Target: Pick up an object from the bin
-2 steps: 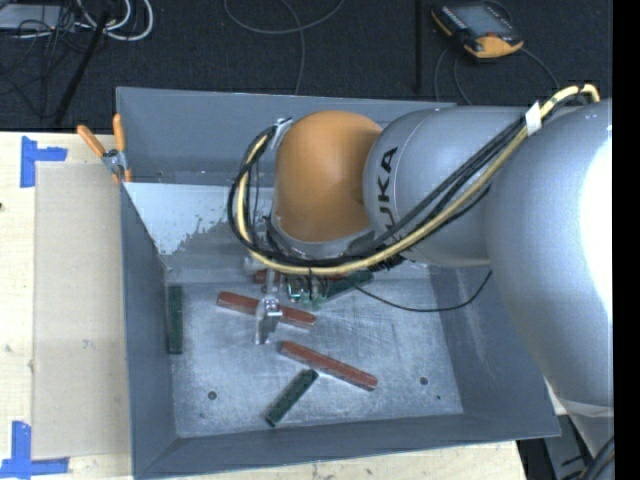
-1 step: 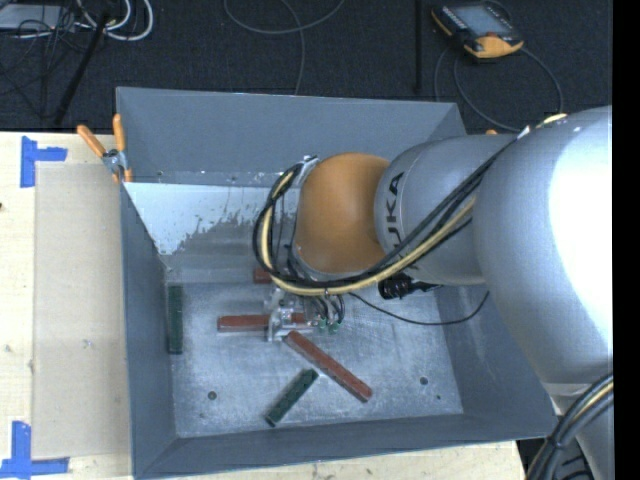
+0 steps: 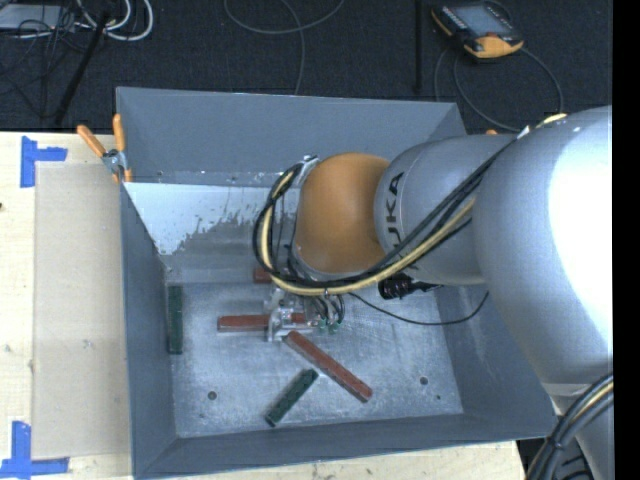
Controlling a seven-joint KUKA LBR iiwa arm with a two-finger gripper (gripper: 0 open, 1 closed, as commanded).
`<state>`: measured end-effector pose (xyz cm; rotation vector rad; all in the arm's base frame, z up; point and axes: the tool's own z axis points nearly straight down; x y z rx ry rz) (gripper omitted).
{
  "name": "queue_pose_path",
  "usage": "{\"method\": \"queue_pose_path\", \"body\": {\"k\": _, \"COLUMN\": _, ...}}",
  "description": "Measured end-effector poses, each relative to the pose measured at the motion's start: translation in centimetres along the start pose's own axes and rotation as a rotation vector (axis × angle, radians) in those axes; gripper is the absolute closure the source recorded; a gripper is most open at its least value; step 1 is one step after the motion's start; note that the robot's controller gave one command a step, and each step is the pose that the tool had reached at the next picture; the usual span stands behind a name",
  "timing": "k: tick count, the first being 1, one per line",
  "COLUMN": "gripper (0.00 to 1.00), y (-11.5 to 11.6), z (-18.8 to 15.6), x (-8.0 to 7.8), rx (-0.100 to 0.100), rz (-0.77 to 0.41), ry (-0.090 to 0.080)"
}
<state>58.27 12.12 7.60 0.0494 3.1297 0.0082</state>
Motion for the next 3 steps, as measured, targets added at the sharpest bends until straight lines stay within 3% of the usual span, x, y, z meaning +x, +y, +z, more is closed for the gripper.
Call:
{"method": "queue_pose_path", "body": {"k": 1, "gripper": 1.00, "y": 0.0, "z": -0.1, "x": 0.0, "rx": 0.000, "rz": 0.000, "ry": 0.001}}
{"method": "queue_pose_path", "body": {"k": 2, "gripper": 1.00, "y": -1.9, "z": -3.2, "x": 0.0, "rx": 0.003, "rz": -0.131, "ry": 0.004}}
{"method": "queue_pose_path", "body": {"k": 3, "gripper": 1.00, "y": 3.1, "z": -16.1, "x": 0.1, "rx": 0.003, "rz": -0.193, "ry": 0.008}}
